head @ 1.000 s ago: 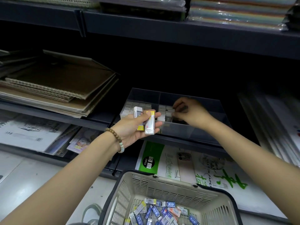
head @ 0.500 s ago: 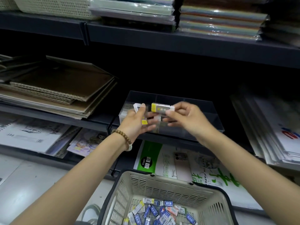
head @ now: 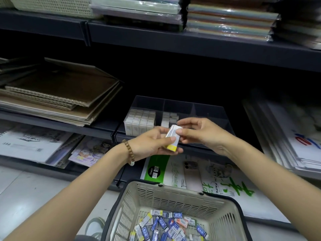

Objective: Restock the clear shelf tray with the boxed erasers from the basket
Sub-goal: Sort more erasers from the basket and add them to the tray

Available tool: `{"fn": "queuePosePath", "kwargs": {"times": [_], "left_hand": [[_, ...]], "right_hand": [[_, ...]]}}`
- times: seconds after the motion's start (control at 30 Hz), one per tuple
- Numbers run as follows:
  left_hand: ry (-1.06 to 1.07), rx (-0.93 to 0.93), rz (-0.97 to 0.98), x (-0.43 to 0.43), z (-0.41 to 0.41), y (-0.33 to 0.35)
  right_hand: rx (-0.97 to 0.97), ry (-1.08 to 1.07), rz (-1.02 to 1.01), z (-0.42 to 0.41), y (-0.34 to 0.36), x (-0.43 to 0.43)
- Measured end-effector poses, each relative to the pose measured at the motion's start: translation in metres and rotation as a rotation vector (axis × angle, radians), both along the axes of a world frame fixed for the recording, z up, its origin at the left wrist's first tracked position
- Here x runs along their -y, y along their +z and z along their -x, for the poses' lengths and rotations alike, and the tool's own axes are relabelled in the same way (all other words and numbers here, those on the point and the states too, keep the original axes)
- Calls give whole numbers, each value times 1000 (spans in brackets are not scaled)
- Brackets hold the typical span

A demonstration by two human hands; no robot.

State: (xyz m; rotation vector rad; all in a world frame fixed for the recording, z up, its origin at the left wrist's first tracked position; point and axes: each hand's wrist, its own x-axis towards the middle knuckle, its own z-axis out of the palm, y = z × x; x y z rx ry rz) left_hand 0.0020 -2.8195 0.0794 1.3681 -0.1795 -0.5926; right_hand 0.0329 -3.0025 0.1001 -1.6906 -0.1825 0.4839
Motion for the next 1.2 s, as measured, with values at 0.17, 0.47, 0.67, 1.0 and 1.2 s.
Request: {"fn": "queuePosePath", "kwargs": {"times": [0.17,0.47,0.67,1.0,1.2], "left_hand": [[53,0,76,3,-10,3],[348,751,-775,-27,-31,-19],[275,853,-1061,-28,-33,-30],[286,859,-1062,-29,-33,-34],[293,860,-1043,-28,-32,-34]], "right_hand": [[22,103,53,-11,12,0],[470,-50,363,-50,14,4],[565,39,584,-55,-18,-16],[302,-44,734,-61,-23,-22],[195,-15,618,-60,-18,-19]]}}
